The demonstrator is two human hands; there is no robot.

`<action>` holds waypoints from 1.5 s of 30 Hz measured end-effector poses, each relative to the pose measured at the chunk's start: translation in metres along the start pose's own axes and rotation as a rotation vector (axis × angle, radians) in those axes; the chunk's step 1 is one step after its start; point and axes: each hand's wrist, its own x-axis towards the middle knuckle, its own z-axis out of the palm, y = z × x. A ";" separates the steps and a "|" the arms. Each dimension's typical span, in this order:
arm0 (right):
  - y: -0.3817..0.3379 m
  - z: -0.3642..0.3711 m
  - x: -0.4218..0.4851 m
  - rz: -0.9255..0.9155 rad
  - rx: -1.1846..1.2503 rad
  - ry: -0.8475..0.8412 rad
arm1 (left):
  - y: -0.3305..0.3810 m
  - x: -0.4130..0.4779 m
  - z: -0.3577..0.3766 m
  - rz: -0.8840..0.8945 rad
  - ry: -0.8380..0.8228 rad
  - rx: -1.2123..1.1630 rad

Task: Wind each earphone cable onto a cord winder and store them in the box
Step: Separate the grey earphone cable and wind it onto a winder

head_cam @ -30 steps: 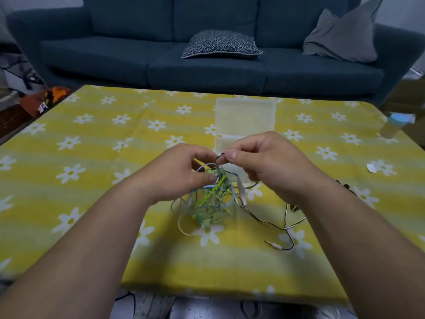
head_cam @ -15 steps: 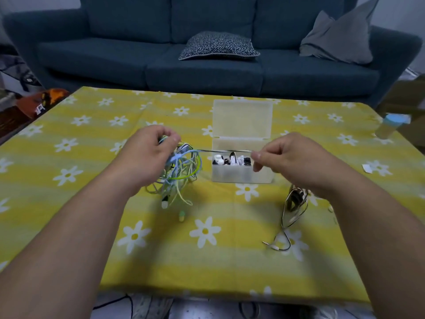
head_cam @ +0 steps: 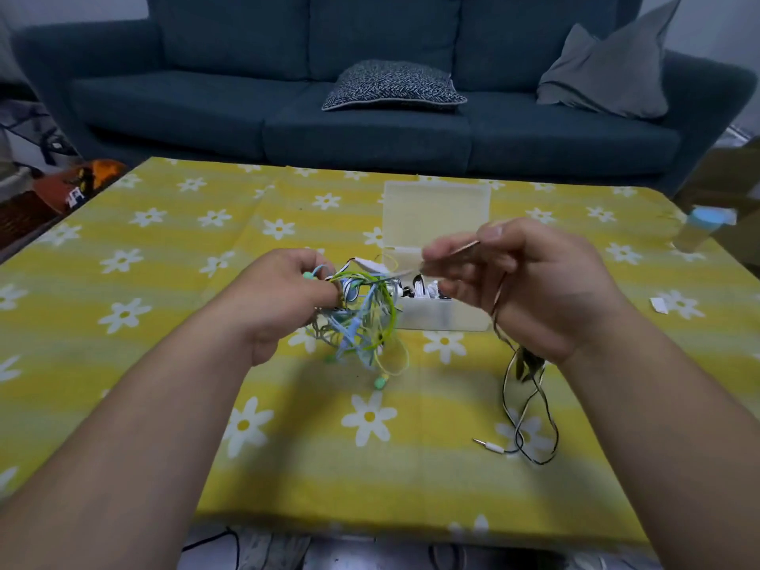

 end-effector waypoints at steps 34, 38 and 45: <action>0.031 0.022 0.008 0.143 -0.311 0.023 | -0.012 0.000 0.011 0.151 -0.151 0.234; 0.025 0.018 0.008 0.116 -0.271 0.079 | -0.008 0.000 0.011 0.142 -0.072 0.150; 0.017 0.001 0.012 0.051 -0.217 0.283 | -0.003 0.000 -0.007 -0.090 -0.200 -0.215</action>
